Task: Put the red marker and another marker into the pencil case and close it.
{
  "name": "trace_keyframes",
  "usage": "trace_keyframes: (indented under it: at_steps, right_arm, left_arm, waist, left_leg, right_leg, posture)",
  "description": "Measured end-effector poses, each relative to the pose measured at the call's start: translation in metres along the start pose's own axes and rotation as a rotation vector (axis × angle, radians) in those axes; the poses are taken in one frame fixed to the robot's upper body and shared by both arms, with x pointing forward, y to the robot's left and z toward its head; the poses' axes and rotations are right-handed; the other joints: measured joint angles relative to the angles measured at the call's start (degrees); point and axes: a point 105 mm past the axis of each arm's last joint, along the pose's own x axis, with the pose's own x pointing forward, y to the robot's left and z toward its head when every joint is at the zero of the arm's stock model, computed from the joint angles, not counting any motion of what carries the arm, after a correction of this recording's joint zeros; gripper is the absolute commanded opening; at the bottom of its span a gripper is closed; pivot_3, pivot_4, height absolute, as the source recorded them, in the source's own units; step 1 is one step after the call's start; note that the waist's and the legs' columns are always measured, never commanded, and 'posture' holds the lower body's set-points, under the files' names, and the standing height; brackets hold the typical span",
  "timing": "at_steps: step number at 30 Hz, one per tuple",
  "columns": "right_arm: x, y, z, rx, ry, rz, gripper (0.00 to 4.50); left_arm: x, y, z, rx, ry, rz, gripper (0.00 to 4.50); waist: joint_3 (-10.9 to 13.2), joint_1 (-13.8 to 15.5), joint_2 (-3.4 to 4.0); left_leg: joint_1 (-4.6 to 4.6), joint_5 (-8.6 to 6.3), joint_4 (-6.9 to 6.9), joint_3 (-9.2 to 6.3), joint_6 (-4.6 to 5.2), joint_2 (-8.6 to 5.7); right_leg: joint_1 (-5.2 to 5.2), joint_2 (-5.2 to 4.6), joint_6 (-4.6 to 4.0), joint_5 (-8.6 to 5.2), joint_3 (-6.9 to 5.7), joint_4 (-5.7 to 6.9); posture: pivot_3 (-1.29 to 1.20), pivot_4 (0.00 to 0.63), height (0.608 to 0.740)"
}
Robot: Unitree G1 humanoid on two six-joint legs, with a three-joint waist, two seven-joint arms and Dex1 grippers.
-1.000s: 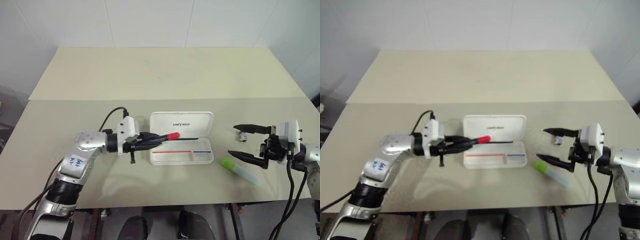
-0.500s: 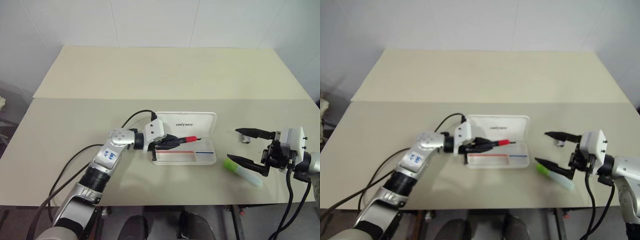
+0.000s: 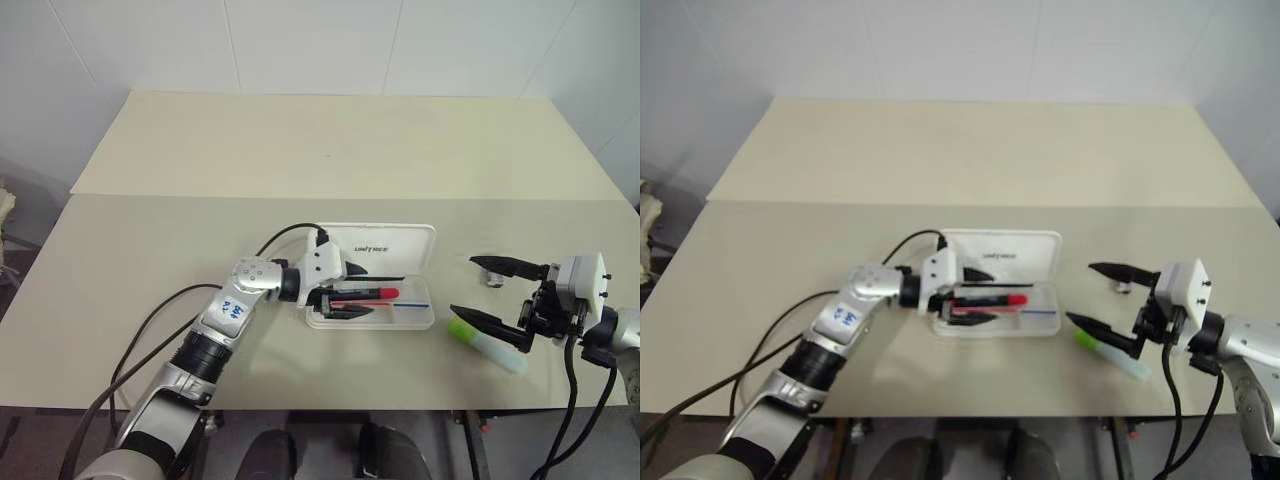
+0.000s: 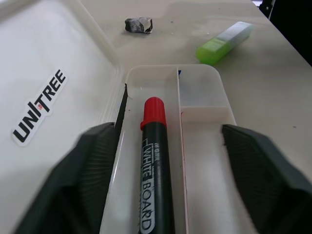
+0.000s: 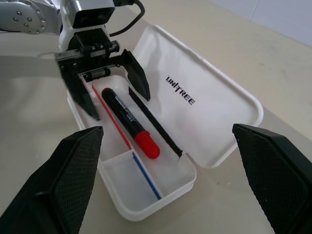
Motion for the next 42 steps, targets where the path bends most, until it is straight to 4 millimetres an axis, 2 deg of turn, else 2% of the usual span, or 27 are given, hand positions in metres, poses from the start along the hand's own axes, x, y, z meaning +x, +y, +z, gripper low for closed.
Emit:
trace_keyframes:
  at_steps: [7, 14, 19, 22, 26, 29, 33, 42]
  right_arm:
    - [0.003, -0.005, -0.004, 0.045, -0.014, -0.047, 4.50]
    - [0.004, -0.001, -0.028, 0.171, 0.048, -0.104, 4.50]
    - [-0.006, 0.005, -0.045, 0.193, 0.133, -0.106, 4.50]
    - [-0.023, 0.006, -0.055, 0.178, 0.216, -0.073, 4.50]
    - [-0.053, -0.005, -0.064, 0.182, 0.312, -0.077, 4.50]
    - [-0.065, -0.007, -0.070, 0.181, 0.340, -0.067, 4.50]
    - [-0.083, -0.008, -0.087, 0.226, 0.388, -0.096, 4.50]
    - [-0.077, 0.018, -0.105, 0.291, 0.336, -0.153, 4.50]
  left_arm:
    - [-0.008, -0.012, 0.024, -0.032, -0.111, -0.022, 4.02]
    - [-0.027, -0.035, 0.029, -0.034, -0.153, -0.041, 4.02]
    - [-0.047, -0.044, 0.033, -0.033, -0.192, -0.021, 4.02]
    - [-0.055, -0.049, 0.036, -0.037, -0.222, -0.027, 4.02]
    - [-0.073, -0.050, 0.031, -0.037, -0.194, -0.029, 4.02]
    - [-0.081, -0.048, 0.032, -0.020, -0.196, -0.033, 4.02]
    - [-0.091, -0.044, 0.030, -0.007, -0.175, -0.026, 4.02]
    - [-0.105, -0.035, 0.040, 0.019, -0.221, -0.013, 4.02]
  waist:
    - [0.00, 0.05, 0.00]
    - [0.00, 0.10, 0.00]
    - [-0.01, 0.08, 0.01]
    - [-0.01, 0.15, 0.01]
    - [-0.01, -0.19, 0.02]
    - [-0.01, -0.15, 0.01]
    - [-0.01, -0.15, 0.02]
    - [-0.01, -0.17, 0.02]
  left_leg:
    - [-0.01, 0.00, 0.00, -0.03, 0.00, 0.00]
    - [-0.01, 0.00, 0.01, -0.07, 0.00, 0.00]
    - [0.01, 0.00, 0.01, -0.07, 0.00, 0.00]
    - [0.02, -0.01, 0.02, -0.09, 0.02, -0.01]
    - [0.05, -0.01, 0.00, -0.06, 0.02, 0.01]
    - [0.05, -0.01, 0.01, -0.07, 0.02, 0.01]
    - [0.05, -0.01, 0.00, -0.04, 0.02, 0.01]
    - [0.06, 0.00, 0.00, -0.05, 0.00, 0.02]
  right_leg:
    - [0.00, 0.00, 0.00, 0.00, 0.01, 0.01]
    - [0.00, 0.00, 0.00, 0.00, 0.07, 0.01]
    - [0.01, 0.00, -0.01, 0.00, 0.11, 0.02]
    - [0.03, -0.01, -0.01, 0.00, 0.13, 0.02]
    - [0.03, 0.02, -0.01, -0.01, 0.13, 0.01]
    - [0.03, 0.02, -0.01, -0.01, 0.13, 0.01]
    - [0.03, 0.02, -0.01, -0.01, 0.14, 0.00]
    - [0.03, 0.03, -0.01, -0.01, 0.14, 0.02]
  posture:
    - [0.00, 0.150, 0.740]
    - [0.00, 0.150, 0.740]
    - [0.00, 0.150, 0.740]
    - [0.00, 0.150, 0.740]
    - [0.00, 0.150, 0.740]
    - [0.00, 0.150, 0.740]
    - [0.00, 0.150, 0.740]
    - [0.00, 0.150, 0.740]
